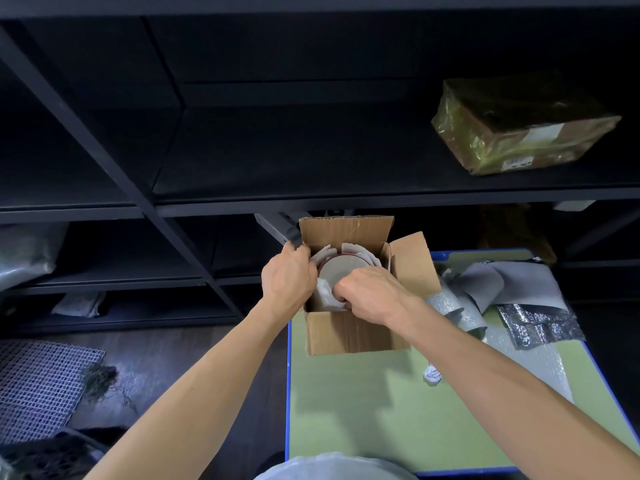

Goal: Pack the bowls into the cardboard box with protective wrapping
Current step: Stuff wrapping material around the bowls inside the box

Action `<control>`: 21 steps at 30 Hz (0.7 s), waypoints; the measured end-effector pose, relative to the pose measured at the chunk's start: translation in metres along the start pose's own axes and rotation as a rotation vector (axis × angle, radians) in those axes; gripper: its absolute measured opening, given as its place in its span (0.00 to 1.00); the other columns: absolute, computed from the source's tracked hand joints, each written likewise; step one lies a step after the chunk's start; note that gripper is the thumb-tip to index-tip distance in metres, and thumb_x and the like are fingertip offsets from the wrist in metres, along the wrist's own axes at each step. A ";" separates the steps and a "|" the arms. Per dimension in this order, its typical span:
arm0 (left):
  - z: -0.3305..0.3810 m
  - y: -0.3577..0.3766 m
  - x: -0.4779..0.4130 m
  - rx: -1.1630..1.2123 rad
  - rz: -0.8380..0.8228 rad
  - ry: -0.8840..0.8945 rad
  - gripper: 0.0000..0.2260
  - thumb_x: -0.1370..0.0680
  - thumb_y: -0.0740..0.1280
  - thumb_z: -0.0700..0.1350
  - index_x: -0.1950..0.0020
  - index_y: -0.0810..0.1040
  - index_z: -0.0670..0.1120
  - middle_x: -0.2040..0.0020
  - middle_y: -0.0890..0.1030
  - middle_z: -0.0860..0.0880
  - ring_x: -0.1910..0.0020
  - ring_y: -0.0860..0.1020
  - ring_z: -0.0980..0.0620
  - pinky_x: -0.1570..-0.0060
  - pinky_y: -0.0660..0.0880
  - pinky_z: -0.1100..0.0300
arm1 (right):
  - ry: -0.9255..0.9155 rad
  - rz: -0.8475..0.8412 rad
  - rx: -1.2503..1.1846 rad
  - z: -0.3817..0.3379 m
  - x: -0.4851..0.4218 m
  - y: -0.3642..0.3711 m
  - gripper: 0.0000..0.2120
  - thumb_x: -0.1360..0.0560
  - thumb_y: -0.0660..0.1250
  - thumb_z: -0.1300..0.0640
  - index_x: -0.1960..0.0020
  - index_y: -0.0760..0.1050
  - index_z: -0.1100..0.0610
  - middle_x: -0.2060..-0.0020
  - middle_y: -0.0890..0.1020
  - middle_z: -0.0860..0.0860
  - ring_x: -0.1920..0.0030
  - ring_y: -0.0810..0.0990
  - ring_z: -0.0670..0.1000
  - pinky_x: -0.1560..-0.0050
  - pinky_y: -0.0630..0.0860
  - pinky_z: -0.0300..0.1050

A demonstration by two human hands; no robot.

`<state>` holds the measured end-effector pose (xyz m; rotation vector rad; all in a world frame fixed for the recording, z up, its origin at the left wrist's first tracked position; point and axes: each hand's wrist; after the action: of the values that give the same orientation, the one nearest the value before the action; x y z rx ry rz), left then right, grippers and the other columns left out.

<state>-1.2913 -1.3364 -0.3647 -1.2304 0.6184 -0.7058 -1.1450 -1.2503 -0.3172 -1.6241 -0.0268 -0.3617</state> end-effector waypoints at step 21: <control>0.003 -0.011 0.043 0.223 -0.046 0.074 0.17 0.20 0.64 0.50 0.31 0.75 0.50 0.31 0.70 0.52 0.42 0.75 0.50 0.58 0.80 0.51 | 0.215 0.254 -0.172 0.014 0.050 0.033 0.11 0.19 0.61 0.47 0.46 0.81 0.48 0.50 0.82 0.46 0.45 0.75 0.52 0.55 0.71 0.46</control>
<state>-1.2627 -1.3692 -0.3553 -1.0188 0.5575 -0.8387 -1.0872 -1.2493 -0.3372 -1.7257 0.3792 -0.3471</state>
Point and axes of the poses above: each hand's wrist, its own x-axis away from the middle knuckle, its own y-axis out of the palm, z = x × y
